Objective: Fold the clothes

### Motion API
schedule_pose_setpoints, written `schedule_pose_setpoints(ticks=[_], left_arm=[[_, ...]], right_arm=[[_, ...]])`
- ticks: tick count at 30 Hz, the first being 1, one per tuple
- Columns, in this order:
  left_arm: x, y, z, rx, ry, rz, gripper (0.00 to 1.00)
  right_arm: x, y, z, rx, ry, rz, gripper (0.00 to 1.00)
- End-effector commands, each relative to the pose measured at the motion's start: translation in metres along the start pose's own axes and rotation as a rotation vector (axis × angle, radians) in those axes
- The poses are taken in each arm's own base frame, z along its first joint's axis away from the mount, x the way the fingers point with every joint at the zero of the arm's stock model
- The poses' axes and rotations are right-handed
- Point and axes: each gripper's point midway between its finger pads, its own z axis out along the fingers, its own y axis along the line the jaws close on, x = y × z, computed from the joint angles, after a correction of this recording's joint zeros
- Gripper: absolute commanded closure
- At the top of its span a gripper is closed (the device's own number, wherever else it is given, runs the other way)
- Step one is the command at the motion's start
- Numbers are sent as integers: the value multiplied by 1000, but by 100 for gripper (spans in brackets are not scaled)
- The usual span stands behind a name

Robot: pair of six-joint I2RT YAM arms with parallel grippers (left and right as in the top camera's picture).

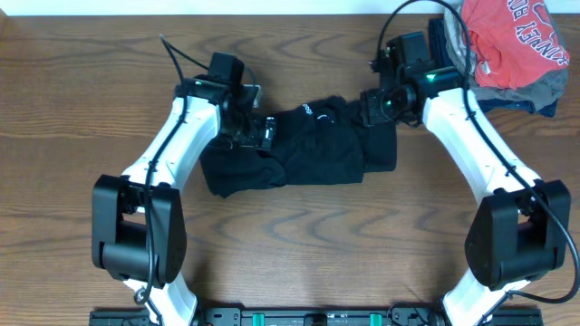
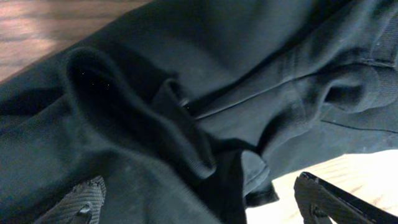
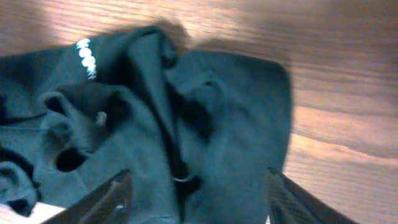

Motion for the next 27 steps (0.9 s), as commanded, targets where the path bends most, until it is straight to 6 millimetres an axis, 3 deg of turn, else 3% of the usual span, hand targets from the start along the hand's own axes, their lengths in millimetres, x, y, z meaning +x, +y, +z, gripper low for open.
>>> schedule_pose_setpoints(ticks=[1,5,14,18,27], left_arm=[[3,-5,9,-2,16,38,2],[2,-10,10,0,10,51,2],[-13,7,-3,-34,-44,26,2],[-27,13,-29,-37,-109,11,2],[-47,42,-102,-142,-301,-28,2]], right_arm=[[8,-20,3,16,29,59,15],[16,-33,10,-34,47,102,3],[38,-44,42,-254,106,187,2],[46,-44,61,-314,144,215,7],[53,-32,93,-433,179,245,34]])
